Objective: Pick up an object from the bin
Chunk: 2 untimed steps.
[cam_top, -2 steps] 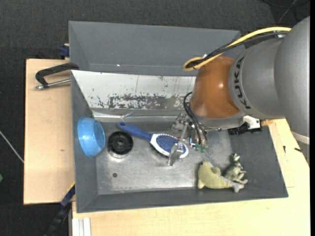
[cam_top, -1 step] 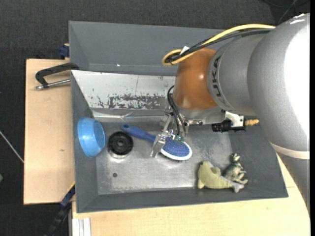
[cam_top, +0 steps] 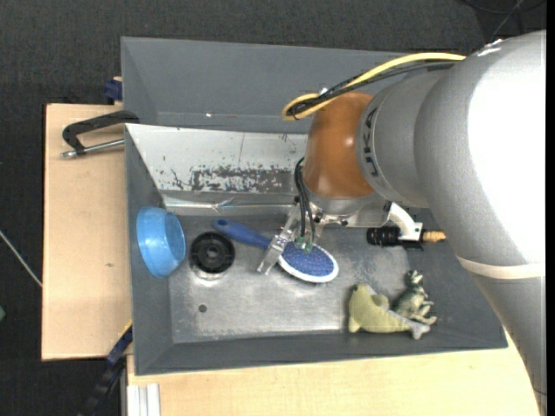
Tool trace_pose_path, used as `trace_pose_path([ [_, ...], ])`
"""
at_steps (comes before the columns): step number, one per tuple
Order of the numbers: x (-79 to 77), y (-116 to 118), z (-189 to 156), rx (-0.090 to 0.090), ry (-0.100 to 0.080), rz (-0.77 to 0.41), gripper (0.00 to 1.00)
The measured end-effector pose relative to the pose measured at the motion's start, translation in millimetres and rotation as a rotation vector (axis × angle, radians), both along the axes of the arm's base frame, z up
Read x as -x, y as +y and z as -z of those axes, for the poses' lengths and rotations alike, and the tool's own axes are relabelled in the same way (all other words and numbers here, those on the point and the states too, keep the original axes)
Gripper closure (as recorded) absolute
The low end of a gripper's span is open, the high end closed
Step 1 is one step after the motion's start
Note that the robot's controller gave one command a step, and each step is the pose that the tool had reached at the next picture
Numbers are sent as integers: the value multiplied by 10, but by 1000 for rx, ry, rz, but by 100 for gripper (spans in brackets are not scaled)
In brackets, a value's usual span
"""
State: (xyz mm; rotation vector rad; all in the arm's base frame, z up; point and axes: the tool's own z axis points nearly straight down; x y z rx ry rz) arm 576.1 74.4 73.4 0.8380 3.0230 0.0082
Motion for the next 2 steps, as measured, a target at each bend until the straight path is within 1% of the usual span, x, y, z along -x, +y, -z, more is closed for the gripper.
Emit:
trace_pose_path([
  [1, -8, 13, -17, 2, 4, -2, 0],
  [2, -33, 4, -36, 4, -5, -1, 100],
])
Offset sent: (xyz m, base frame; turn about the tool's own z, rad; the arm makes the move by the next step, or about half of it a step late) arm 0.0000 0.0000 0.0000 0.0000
